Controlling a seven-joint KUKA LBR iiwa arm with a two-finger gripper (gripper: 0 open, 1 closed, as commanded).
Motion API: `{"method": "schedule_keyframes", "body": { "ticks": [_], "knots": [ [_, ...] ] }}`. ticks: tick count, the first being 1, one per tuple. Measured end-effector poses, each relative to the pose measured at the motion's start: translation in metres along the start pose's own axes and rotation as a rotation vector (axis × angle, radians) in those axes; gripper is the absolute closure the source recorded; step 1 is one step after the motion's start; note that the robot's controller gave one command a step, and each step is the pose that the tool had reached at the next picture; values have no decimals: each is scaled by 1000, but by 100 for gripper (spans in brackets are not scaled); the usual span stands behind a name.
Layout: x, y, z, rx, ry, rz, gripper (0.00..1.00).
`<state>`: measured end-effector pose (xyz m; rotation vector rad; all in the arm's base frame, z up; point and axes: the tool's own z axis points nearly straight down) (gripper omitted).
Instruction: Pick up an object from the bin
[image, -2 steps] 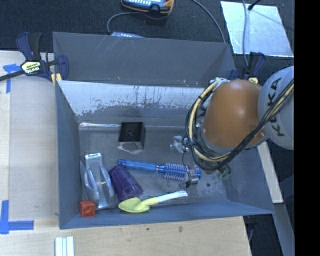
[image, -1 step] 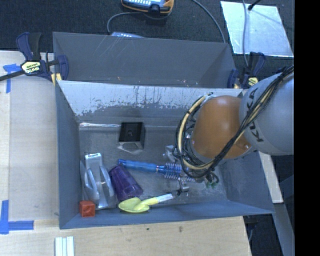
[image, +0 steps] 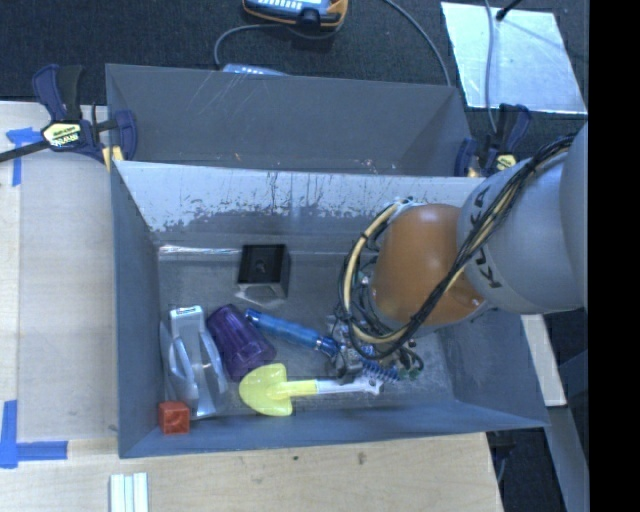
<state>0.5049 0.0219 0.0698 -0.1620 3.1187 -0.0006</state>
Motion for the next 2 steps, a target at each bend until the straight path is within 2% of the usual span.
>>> {"method": "schedule_keyframes", "body": {
  "ticks": [1,2],
  "knots": [
    [0,0,0,0,0,0,100],
    [-2,6,-120,0,-1,18,100]
  ]
}}
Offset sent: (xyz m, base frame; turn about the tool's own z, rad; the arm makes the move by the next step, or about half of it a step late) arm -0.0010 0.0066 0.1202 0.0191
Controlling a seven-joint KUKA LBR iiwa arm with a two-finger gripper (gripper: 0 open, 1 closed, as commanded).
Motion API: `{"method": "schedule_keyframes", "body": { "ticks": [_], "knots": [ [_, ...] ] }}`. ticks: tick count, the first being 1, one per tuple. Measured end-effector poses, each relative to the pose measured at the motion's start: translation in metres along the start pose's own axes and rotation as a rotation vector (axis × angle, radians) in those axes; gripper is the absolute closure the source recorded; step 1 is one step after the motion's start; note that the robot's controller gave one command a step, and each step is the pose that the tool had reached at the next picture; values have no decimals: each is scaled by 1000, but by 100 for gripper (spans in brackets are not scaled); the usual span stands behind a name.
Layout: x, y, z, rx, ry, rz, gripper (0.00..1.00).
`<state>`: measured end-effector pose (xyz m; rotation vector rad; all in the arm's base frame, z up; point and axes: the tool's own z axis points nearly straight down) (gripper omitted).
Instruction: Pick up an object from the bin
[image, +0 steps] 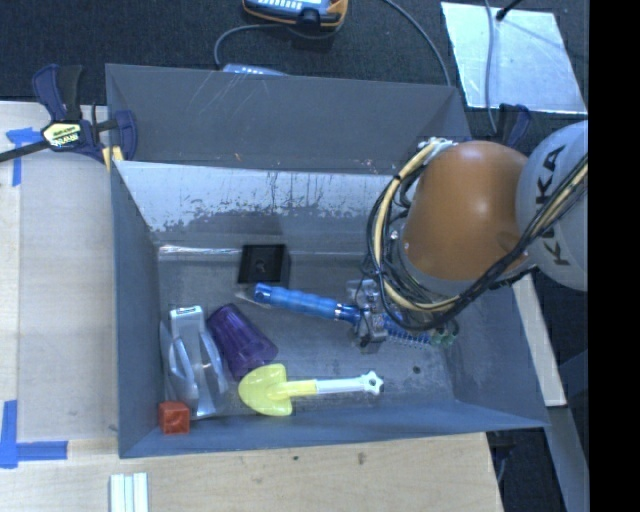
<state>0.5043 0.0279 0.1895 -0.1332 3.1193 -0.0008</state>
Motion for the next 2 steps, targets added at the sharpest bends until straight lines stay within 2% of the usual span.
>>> {"method": "schedule_keyframes", "body": {
  "ticks": [1,2],
  "knots": [
    [0,0,0,0,0,0,100],
    [4,0,-43,-1,8,22,100]
  ]
}}
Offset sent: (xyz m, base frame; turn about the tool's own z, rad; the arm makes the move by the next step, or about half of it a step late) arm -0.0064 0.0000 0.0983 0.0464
